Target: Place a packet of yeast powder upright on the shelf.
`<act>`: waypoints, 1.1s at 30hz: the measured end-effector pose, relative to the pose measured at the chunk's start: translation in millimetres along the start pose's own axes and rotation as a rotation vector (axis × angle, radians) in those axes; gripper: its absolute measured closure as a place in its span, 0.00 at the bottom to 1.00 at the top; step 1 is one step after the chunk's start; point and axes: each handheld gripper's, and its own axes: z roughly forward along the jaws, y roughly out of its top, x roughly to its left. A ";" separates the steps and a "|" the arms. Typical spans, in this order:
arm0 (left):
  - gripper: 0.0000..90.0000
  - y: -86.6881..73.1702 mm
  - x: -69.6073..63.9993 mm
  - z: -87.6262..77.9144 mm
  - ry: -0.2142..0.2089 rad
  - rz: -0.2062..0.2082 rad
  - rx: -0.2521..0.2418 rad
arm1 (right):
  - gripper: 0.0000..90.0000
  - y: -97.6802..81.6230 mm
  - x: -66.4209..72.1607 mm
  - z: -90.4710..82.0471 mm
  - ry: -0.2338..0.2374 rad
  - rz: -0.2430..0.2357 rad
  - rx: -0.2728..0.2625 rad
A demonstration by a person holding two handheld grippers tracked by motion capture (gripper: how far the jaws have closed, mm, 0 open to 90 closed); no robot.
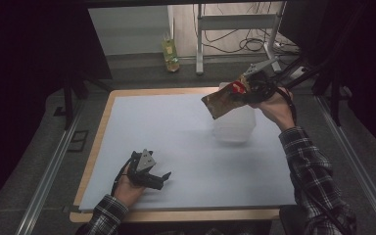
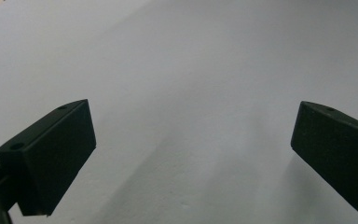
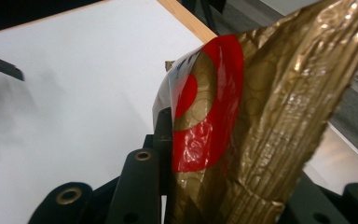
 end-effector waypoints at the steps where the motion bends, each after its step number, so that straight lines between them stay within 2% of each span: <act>1: 0.00 -0.2 0.2 0.2 0.000 0.000 0.002 | 0.79 -0.7 -1.7 -0.1 -0.006 0.004 0.006; 5: 0.00 -0.7 0.0 1.3 0.005 0.003 0.012 | 0.79 -2.6 -10.8 -0.5 -0.021 -0.023 0.015; 10: 0.00 -0.7 0.0 1.2 0.005 0.002 0.012 | 0.79 -2.3 -18.2 -2.7 -0.033 -0.028 0.018; 19: 0.00 -1.2 0.3 1.8 0.004 0.003 0.019 | 0.79 -3.6 -40.1 -6.1 -0.072 -0.063 0.059; 21: 0.00 -1.3 0.4 2.0 0.003 0.003 0.020 | 0.79 -3.4 -47.3 -6.7 -0.077 -0.095 0.073; 27: 0.00 -1.6 0.5 2.4 0.002 0.002 0.024 | 0.79 -4.0 -55.5 -5.6 -0.081 -0.142 0.097; 33: 0.00 -1.8 0.6 2.6 0.001 0.002 0.025 | 0.79 -5.5 -64.6 -2.2 -0.123 -0.183 0.123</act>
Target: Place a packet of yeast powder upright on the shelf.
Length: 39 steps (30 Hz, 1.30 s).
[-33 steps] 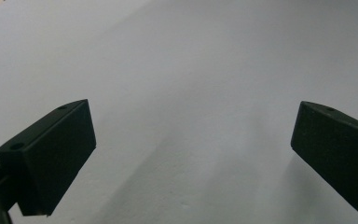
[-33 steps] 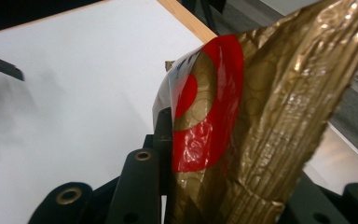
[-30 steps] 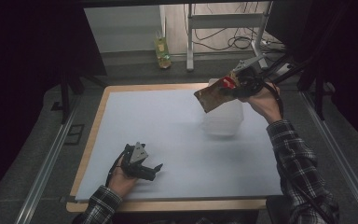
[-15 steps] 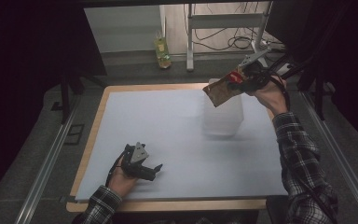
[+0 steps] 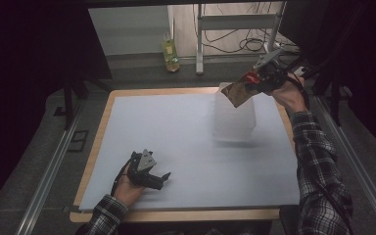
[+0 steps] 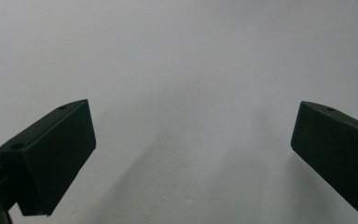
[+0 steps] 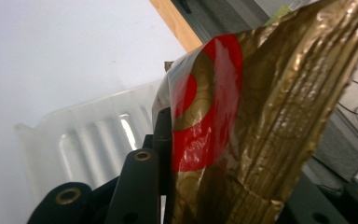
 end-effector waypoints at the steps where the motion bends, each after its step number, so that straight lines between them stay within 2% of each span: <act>1: 0.00 -0.1 0.0 0.2 0.000 -0.001 0.000 | 0.79 0.0 0.0 0.0 0.000 0.000 0.000; 4: 0.00 -0.3 0.0 0.4 -0.001 -0.005 0.001 | 0.79 -0.7 -3.2 3.4 0.006 -0.018 0.005; 5: 0.00 -0.5 0.0 0.4 -0.003 -0.007 0.001 | 0.79 -0.8 -4.4 7.0 0.015 -0.040 0.021; 9: 0.00 -0.7 0.3 0.5 -0.003 -0.007 0.002 | 0.79 -0.5 -4.6 14.2 0.029 -0.064 0.052; 12: 0.00 -0.9 0.4 0.6 -0.005 -0.010 0.002 | 0.79 -1.1 -3.8 23.8 0.059 -0.096 0.080; 20: 0.00 -1.0 0.3 0.8 -0.007 -0.009 0.004 | 0.79 -0.7 -3.2 33.0 0.104 -0.132 0.102; 25: 0.00 -1.2 0.2 1.2 -0.005 -0.009 0.005 | 0.80 1.8 0.3 44.9 0.112 -0.160 0.169; 36: 0.00 -1.1 -0.2 1.6 -0.004 -0.004 0.015 | 0.79 5.3 7.7 73.4 0.115 -0.156 0.246; 39: 0.00 -1.0 -0.5 2.1 -0.007 -0.002 0.019 | 0.79 6.6 9.1 77.9 0.110 -0.150 0.233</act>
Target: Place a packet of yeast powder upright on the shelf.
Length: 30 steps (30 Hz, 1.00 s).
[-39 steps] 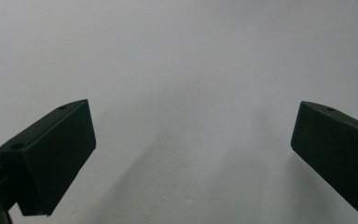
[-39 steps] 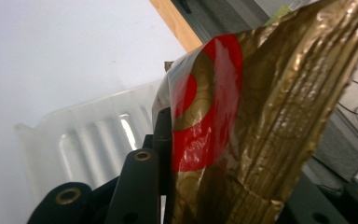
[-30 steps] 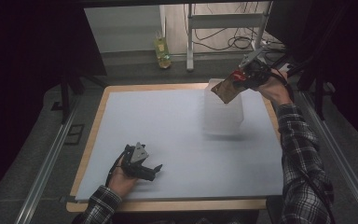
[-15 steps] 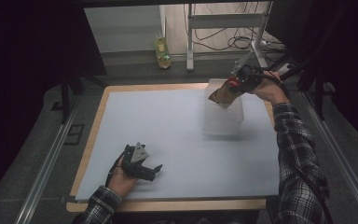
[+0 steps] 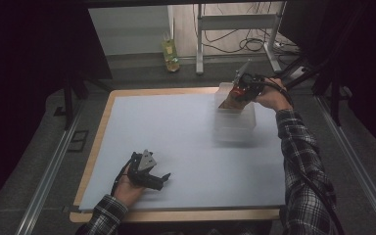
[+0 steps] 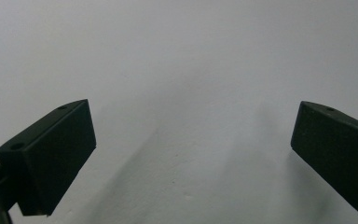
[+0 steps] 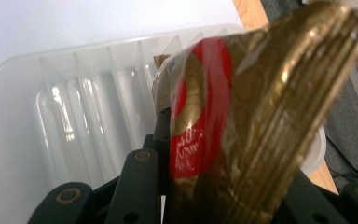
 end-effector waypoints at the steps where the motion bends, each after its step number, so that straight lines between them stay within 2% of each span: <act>1: 0.00 0.0 0.0 0.2 0.001 0.001 0.001 | 0.79 0.6 0.3 0.9 -0.002 0.004 -0.004; 4: 0.00 -0.1 0.1 0.6 0.001 0.002 0.003 | 0.78 2.2 1.6 3.7 -0.004 0.012 -0.023; 7: 0.00 0.0 -0.2 0.5 0.001 0.004 0.003 | 0.76 3.2 3.2 9.2 -0.004 0.046 -0.064; 11: 0.00 -0.3 -0.2 1.1 -0.002 0.006 0.009 | 0.74 4.0 3.6 13.2 0.006 0.067 -0.086; 18: 0.00 -0.3 0.1 0.8 -0.001 0.007 0.007 | 0.69 5.3 4.8 13.5 0.007 0.083 -0.079; 21: 0.00 -0.2 -0.1 0.9 -0.001 0.007 0.007 | 0.66 5.2 5.7 13.5 0.010 0.099 -0.096; 30: 0.00 -0.3 -0.1 1.0 0.000 0.008 0.008 | 0.52 8.1 9.3 13.5 0.003 0.134 -0.121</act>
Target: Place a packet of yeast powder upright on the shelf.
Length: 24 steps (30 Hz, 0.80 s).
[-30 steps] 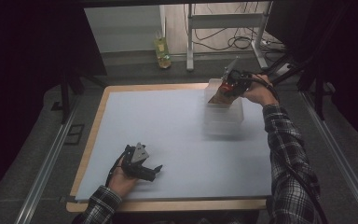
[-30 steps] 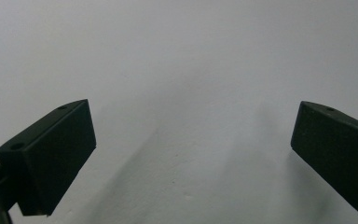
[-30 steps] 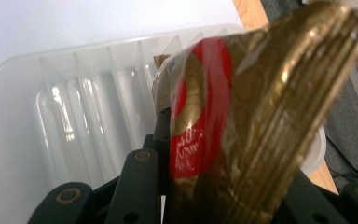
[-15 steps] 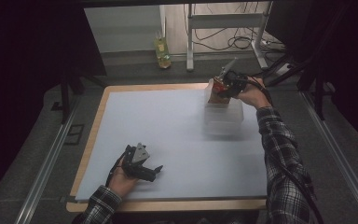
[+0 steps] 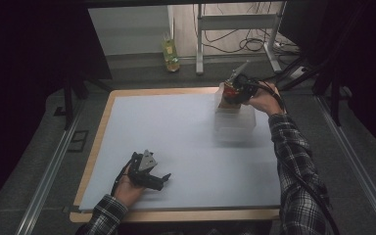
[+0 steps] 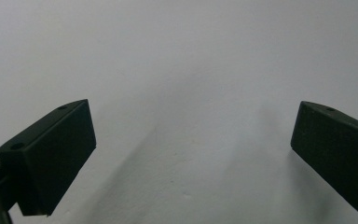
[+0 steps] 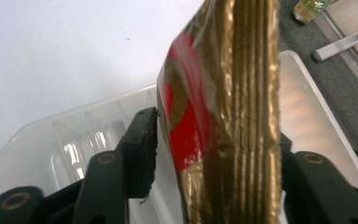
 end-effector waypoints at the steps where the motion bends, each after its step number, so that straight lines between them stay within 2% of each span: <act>1: 0.00 0.0 -0.1 0.0 0.000 0.000 0.000 | 0.50 0.4 0.6 -0.8 -0.004 0.009 -0.001; 6: 0.00 0.0 -0.2 0.1 -0.001 0.000 0.000 | 0.43 1.3 1.3 -6.5 -0.039 0.032 -0.030; 13: 0.00 0.2 -0.7 0.8 -0.001 0.005 0.003 | 0.38 0.3 1.8 -15.9 -0.040 0.068 -0.060; 17: 0.00 0.0 -0.3 1.0 -0.001 0.003 0.003 | 0.34 0.0 3.1 -19.9 -0.033 0.070 -0.081; 19: 0.00 -0.1 -0.5 1.1 0.000 0.004 0.004 | 0.28 0.0 4.2 -21.6 -0.038 0.080 -0.093; 20: 0.00 0.0 -0.6 1.1 0.001 0.005 0.004 | 0.26 0.0 4.6 -22.5 -0.050 0.086 -0.099; 24: 0.00 0.0 -0.7 1.2 0.001 0.006 0.005 | 0.21 -0.5 4.3 -27.4 -0.046 0.141 -0.139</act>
